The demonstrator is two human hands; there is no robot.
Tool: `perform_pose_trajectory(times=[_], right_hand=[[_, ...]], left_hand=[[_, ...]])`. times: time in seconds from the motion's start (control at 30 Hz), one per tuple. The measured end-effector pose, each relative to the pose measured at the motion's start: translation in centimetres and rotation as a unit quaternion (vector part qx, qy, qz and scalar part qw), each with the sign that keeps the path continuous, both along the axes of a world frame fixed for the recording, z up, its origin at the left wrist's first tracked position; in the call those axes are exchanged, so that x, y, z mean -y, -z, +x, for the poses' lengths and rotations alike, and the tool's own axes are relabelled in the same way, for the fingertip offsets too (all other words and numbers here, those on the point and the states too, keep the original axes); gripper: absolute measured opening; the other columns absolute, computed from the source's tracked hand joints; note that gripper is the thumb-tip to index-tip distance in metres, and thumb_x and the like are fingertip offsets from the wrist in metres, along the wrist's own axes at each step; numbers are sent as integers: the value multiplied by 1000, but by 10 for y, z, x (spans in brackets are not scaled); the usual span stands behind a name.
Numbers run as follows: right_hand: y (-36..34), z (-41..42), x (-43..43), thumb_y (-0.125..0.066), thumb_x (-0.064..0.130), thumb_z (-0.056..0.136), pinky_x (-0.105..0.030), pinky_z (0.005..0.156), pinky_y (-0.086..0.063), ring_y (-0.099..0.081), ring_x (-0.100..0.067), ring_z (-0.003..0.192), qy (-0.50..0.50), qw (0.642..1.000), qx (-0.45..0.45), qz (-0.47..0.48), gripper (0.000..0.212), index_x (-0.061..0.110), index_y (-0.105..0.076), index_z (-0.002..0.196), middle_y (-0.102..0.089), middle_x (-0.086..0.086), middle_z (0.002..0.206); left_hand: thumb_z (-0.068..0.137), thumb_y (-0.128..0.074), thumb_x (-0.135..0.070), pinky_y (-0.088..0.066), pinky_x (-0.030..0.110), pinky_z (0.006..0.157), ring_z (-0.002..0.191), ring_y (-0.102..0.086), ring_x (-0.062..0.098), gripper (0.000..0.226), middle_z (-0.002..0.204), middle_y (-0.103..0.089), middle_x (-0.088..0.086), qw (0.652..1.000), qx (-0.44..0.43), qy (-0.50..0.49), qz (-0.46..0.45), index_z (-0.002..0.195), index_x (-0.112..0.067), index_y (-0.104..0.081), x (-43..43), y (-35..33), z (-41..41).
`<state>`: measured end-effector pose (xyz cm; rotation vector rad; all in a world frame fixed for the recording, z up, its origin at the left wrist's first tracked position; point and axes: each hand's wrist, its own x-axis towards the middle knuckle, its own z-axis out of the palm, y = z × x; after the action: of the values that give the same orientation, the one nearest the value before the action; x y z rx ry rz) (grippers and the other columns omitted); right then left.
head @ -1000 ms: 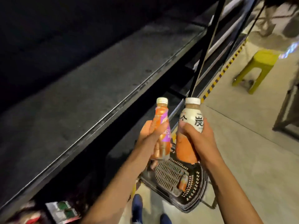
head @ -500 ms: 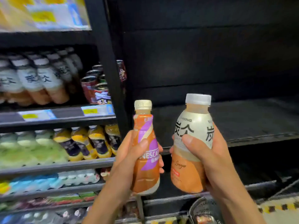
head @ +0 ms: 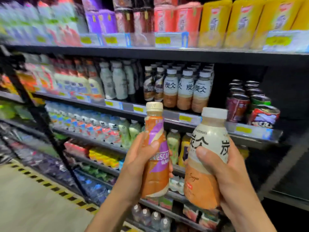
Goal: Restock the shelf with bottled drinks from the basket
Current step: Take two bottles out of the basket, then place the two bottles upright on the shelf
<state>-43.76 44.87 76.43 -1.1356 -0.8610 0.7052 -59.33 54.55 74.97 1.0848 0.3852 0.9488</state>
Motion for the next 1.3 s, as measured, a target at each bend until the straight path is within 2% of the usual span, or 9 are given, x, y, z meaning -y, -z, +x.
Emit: perform_pose_trajectory(times=[0.13,0.23,0.37,0.5,0.63,0.87,1.0,1.13,1.3], right_hand=[[-4,-24,-39,-79,49,51,-47,70,-57,-71,-22,80,4,1000,14,-7,52,39,-69,101,-74,-3,93],[-10,-32,-70,-79,50,50,-36,65,-56,-72,-15,78,18,1000,22,2,50,45,-68,99,-75,3,92],[-11,-25,-108,-81,43,58,-32,66,-54,-72,-11,79,29,999,26,2,43,45,-67,98,-75,6,94],[-10,-14,-156,-78,50,55,-27,60,-55,-70,-7,76,63,997,48,-3,44,43,-65,96,-73,11,88],[-17,3,-204,-83,29,76,-24,57,-52,-67,-5,70,87,995,55,-1,30,32,-64,100,-72,10,81],[-27,19,-262,-80,30,79,-29,61,-55,-69,-9,74,135,990,35,-34,31,22,-64,104,-74,1,92],[-30,24,-283,-82,32,76,-35,62,-58,-72,-15,73,174,984,-20,-43,36,15,-66,103,-75,-2,87],[-31,30,-295,-78,22,80,-25,51,-51,-64,-9,59,212,975,-62,-16,14,15,-66,85,-66,7,64],[-29,34,-300,-76,8,78,-19,50,-47,-60,-7,58,264,964,11,-30,15,17,-66,72,-65,8,64]], left_hand=[[70,-75,-37,-55,41,62,64,-62,32,49,88,-63,20,1000,-14,-10,10,107,-10,-57,-39,-3,-22],[71,-74,-43,-53,45,72,78,-61,33,36,93,-63,19,997,-51,-39,33,97,-21,-64,-74,-7,-24],[68,-75,-47,-57,36,67,73,-68,27,36,93,-69,16,994,-71,-62,46,95,-25,-66,-114,-16,-16],[76,-73,-42,-56,43,73,77,-68,25,33,93,-70,13,988,-99,-95,75,102,-23,-66,-163,-22,-2],[88,-69,-37,-54,36,72,77,-66,14,17,84,-69,-3,981,-128,-116,83,100,-24,-67,-209,-26,17],[90,-68,-37,-57,32,75,81,-70,12,22,92,-74,1,978,-146,-116,89,104,-20,-70,-268,-37,37],[85,-74,-37,-52,32,68,71,-68,10,22,76,-72,-5,980,-144,-106,84,89,-18,-66,-300,-42,46],[82,-78,-26,-55,32,71,77,-72,12,17,79,-76,-6,976,-157,-104,106,93,-20,-67,-328,-41,54],[77,-83,-21,-57,37,74,84,-70,22,28,93,-73,6,967,-207,-87,117,97,-24,-64,-348,-31,65]])
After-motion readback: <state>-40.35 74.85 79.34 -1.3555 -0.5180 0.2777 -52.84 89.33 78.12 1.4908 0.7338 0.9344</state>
